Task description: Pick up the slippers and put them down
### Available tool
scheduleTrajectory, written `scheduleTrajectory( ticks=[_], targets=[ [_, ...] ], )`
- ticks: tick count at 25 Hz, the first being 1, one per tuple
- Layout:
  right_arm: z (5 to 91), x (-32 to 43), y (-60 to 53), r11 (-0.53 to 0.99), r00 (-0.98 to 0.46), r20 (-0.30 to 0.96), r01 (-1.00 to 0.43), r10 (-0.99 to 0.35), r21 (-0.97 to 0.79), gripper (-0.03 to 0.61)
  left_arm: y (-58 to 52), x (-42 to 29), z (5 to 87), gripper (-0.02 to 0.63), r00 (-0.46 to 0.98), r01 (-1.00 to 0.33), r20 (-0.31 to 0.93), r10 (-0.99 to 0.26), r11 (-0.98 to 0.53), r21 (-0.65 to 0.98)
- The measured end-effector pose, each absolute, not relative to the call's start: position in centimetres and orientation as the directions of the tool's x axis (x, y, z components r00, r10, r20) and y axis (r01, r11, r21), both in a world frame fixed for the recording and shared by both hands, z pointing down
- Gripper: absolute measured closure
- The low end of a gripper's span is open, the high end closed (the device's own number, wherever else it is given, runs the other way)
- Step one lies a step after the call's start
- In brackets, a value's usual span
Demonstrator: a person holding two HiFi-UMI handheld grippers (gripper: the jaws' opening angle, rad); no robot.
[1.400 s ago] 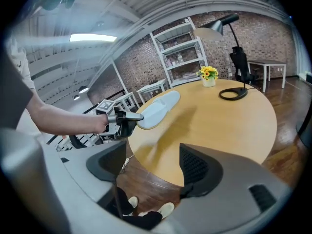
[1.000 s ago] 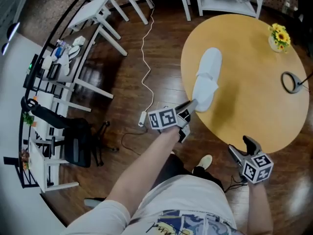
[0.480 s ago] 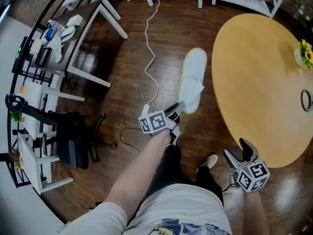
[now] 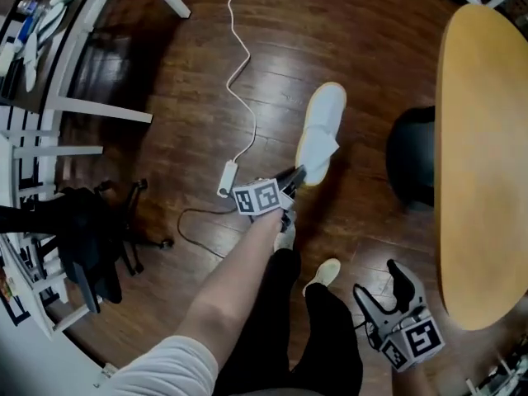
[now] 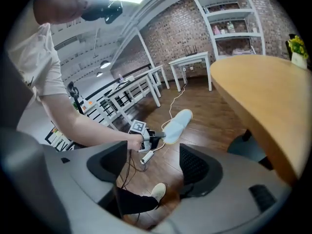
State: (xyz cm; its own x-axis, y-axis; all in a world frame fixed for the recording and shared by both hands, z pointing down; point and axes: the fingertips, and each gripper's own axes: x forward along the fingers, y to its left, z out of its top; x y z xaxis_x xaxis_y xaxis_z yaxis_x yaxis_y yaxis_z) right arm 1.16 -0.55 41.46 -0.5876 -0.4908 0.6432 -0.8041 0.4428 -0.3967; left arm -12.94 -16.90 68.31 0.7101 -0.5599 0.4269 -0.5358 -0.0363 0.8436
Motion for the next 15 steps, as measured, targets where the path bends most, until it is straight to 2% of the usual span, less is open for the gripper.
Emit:
scheduleTrajectory(
  ticks=[8, 11, 15],
  targets=[
    [61.8, -0.1, -1.4, 0.449, -0.586, 0.695, -0.797, -0.416, -0.404, 0.225, -20.7, -15.5, 97.3, 0.584, 0.639, -0.567, 0.472, -0.608, 0.041, 0.822],
    [68.8, 0.2, -1.6, 0.467, -0.568, 0.743, -0.796, -0.354, -0.386, 0.225, -20.8, -15.9, 103.9, 0.584, 0.641, -0.576, 0.473, -0.605, 0.029, 0.817],
    [78.2, -2.9, -7.5, 0.492, -0.601, 0.753, -0.757, -0.268, -0.429, 0.227, -19.9, -17.7, 108.8, 0.584, 0.615, -0.589, 0.486, -0.621, 0.049, 0.807]
  ],
)
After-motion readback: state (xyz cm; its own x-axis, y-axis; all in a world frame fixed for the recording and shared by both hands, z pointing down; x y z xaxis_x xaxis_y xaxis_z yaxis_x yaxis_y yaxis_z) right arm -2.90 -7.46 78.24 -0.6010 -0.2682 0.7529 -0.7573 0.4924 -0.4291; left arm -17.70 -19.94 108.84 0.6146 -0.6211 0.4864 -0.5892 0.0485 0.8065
